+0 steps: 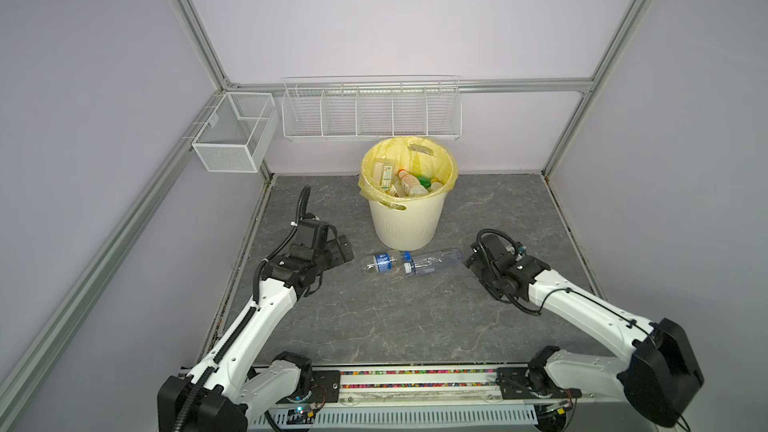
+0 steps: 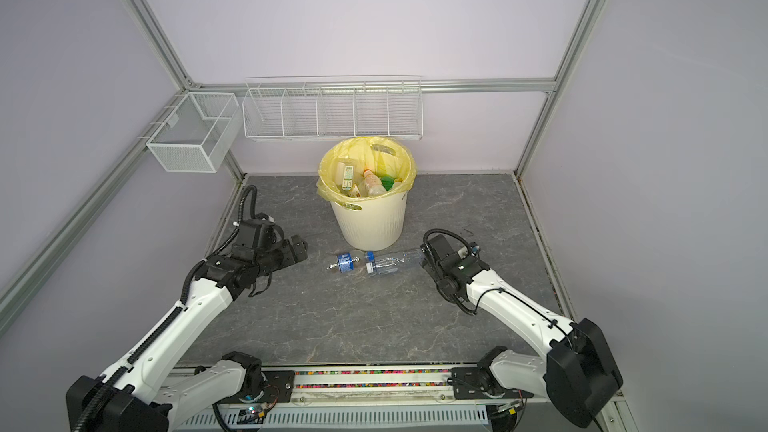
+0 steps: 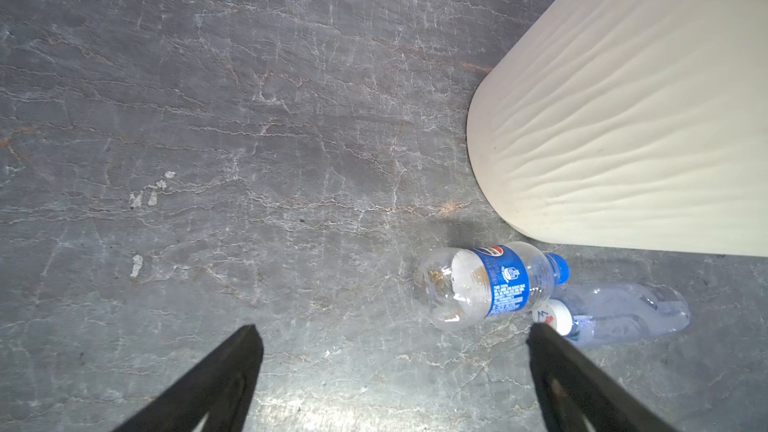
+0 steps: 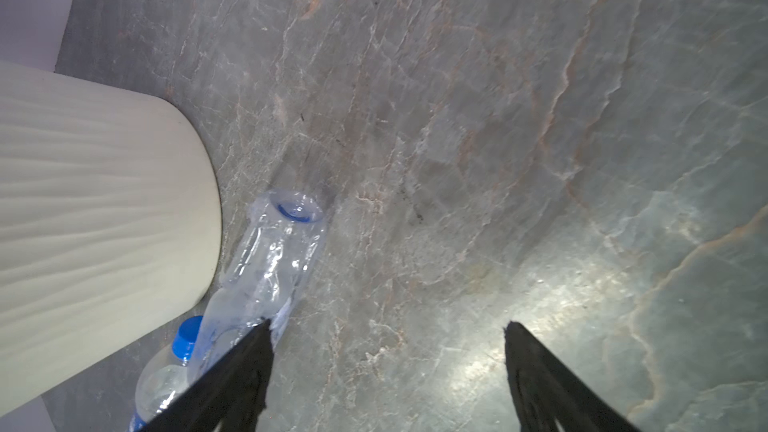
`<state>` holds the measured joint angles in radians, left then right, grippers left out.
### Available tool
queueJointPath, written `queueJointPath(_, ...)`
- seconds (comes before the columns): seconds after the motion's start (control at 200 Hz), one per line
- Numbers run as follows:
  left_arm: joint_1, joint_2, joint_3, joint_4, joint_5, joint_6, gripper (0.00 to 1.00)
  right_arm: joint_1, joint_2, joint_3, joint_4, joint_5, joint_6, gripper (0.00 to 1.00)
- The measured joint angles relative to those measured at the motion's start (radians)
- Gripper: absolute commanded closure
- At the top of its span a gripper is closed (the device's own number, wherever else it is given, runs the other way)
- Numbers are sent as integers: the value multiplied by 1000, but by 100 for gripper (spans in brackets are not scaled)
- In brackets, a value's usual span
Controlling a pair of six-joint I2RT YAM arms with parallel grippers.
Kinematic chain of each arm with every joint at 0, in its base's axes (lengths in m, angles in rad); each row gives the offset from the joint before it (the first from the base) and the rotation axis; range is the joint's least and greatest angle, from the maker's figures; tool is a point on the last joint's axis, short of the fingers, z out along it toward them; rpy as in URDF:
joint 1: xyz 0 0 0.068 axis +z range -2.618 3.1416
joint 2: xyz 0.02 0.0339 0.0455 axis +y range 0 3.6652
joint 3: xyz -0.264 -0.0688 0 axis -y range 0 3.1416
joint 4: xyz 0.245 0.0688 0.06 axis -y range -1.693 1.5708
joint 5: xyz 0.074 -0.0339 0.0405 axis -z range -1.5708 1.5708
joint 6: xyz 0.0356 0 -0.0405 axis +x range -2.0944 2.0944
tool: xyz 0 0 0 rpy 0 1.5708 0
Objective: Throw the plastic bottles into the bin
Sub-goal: 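Reach the right gripper toward the clear water bottle beside the bin, then close the right gripper on the clear water bottle's bottom end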
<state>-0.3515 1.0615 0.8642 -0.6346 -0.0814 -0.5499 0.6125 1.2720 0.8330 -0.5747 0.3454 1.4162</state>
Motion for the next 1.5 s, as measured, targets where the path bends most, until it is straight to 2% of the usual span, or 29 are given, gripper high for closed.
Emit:
queueJointPath(0.37, 0, -32, -32, 3, 4, -3, 0, 26, 269, 188, 98, -75, 68, 11)
queueJointPath(0.755, 0, -56, -39, 2, 11, -3, 0, 37, 399, 201, 189, -142, 143, 10)
queueJointPath(1.045, 0, -63, -39, 1, 7, -2, 0, 37, 499, 302, 219, -176, 144, 0)
queueJointPath(1.15, 0, -64, -39, 0, 6, -2, 0, 37, 531, 301, 231, -195, 148, 3)
queueJointPath(1.28, 0, -73, -39, 0, 4, -2, 0, 39, 557, 301, 247, -211, 154, 12)
queueJointPath(1.455, 0, -87, -39, 0, -1, -2, 0, 40, 563, 296, 276, -222, 161, 36)
queueJointPath(1.5, 0, -87, -39, 0, -1, -2, 0, 41, 563, 289, 296, -226, 165, 38)
